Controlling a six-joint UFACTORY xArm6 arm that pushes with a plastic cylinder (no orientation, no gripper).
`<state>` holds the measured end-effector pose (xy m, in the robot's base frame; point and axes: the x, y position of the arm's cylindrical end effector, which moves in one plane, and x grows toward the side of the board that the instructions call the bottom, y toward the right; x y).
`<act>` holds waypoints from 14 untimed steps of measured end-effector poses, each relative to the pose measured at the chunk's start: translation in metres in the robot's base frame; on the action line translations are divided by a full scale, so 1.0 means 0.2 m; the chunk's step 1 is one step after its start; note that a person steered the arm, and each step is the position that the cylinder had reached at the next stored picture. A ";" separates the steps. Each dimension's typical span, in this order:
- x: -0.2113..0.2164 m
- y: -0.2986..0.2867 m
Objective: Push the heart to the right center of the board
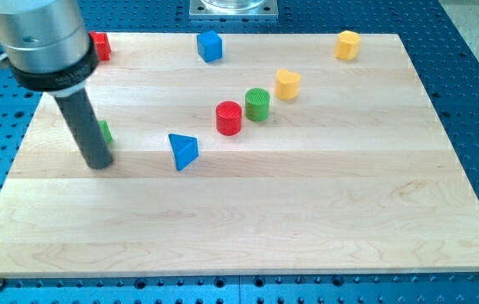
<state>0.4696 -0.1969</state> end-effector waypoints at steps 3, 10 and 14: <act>-0.19 -0.06; -0.73 0.92; -0.41 1.66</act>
<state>0.3867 0.1360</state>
